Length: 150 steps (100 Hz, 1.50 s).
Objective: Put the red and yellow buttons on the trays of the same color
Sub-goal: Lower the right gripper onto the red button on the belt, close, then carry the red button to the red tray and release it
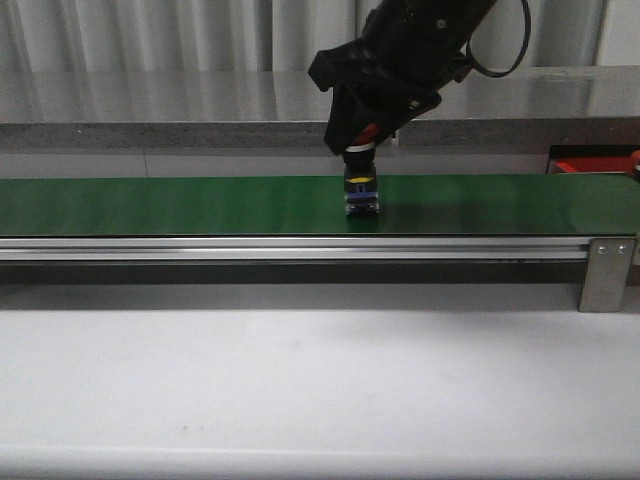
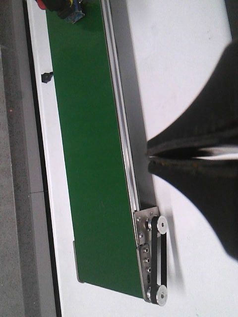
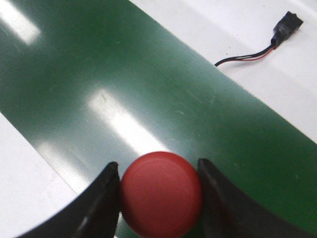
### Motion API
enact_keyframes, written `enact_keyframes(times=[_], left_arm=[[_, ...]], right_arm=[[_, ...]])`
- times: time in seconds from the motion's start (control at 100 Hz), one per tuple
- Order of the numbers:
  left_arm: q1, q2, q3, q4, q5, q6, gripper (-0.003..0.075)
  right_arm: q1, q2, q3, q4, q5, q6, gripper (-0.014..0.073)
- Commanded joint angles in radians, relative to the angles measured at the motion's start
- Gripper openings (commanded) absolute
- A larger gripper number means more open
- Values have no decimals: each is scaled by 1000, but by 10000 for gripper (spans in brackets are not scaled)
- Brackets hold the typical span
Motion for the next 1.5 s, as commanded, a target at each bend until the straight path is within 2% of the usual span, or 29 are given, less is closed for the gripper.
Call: enact_keyframes(times=[0.0, 0.13, 0.32, 0.72, 1.07, 1.24, 1.38, 1.49], left_arm=[[-6, 4, -26, -15, -66, -3, -20], [-6, 4, -26, -15, -66, -3, -20], [-6, 4, -26, -15, -66, -3, -20], [-6, 4, -26, -15, -66, -3, -20], [-6, 4, -26, -15, -66, -3, -20], [-6, 4, -26, -16, -66, -3, -20], [-6, 4, -26, -16, -66, -3, -20], [-6, 4, -26, -16, -66, -3, -20]], right_arm=[[-9, -101, -33, 20, -64, -5, 153], [-42, -159, -32, 20, -61, 2, 153], [-146, -231, 4, 20, -33, 7, 153], [-500, -296, 115, 27, -41, 9, 153], [-767, -296, 169, 138, -127, 8, 153], [-819, -282, 208, 168, -220, 8, 153], [-820, -249, 208, 177, -281, 8, 153], [-820, -215, 208, 232, -316, 8, 153]])
